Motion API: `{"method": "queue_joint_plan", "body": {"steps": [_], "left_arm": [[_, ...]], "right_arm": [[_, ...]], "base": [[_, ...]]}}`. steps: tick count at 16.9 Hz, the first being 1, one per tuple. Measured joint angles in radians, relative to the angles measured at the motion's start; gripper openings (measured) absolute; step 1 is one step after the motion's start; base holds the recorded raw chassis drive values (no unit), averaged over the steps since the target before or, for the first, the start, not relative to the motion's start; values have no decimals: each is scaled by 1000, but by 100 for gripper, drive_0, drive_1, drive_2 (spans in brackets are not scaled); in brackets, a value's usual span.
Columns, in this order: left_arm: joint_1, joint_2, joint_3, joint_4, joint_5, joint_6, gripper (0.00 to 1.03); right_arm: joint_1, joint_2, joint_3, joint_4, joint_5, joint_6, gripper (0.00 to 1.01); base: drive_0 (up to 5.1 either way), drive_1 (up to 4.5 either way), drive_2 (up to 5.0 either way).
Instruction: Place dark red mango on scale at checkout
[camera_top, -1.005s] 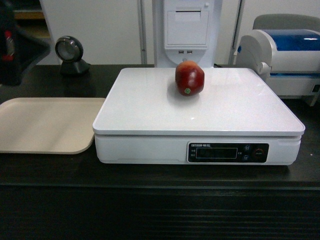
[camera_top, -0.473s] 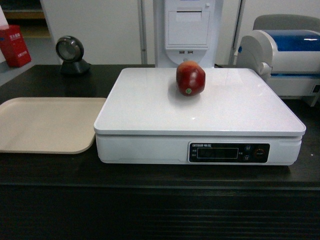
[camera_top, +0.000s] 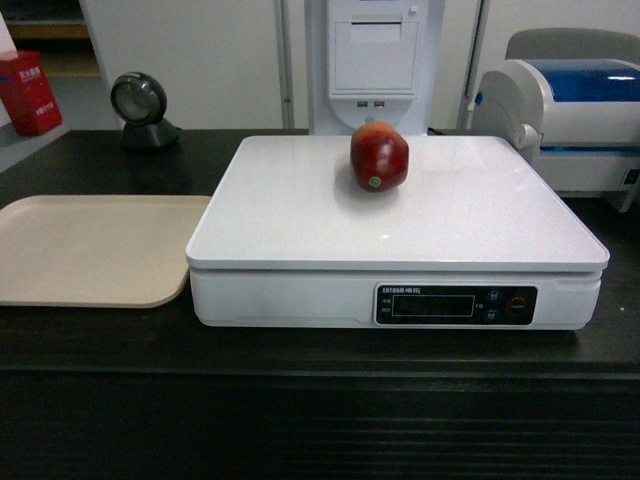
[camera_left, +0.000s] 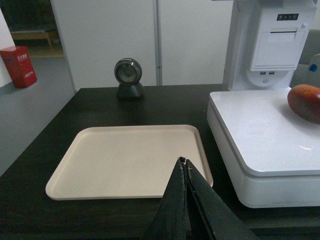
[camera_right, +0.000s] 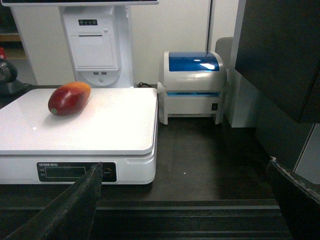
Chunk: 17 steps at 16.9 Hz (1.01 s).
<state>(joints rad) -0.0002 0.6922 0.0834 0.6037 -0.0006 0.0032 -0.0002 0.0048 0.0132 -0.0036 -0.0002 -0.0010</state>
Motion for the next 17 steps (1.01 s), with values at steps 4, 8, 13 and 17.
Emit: {"method": "queue_joint_plan", "body": {"steps": [4,8,13,17], "left_arm": [[0,-128,-40,-79,0,0,2],[0,-233,-74,-151,0,0,2],[0,-381,-74,-290,0,0,2],[0,-460,-74,-370,0,0,2]], "right_arm": [[0,0,0,0,0,0,98],[0,0,0,0,0,0,98],[0,0,0,0,0,0,98],[0,0,0,0,0,0,98]], "base": [[0,0,0],[0,0,0],[0,0,0],[0,0,0]]}}
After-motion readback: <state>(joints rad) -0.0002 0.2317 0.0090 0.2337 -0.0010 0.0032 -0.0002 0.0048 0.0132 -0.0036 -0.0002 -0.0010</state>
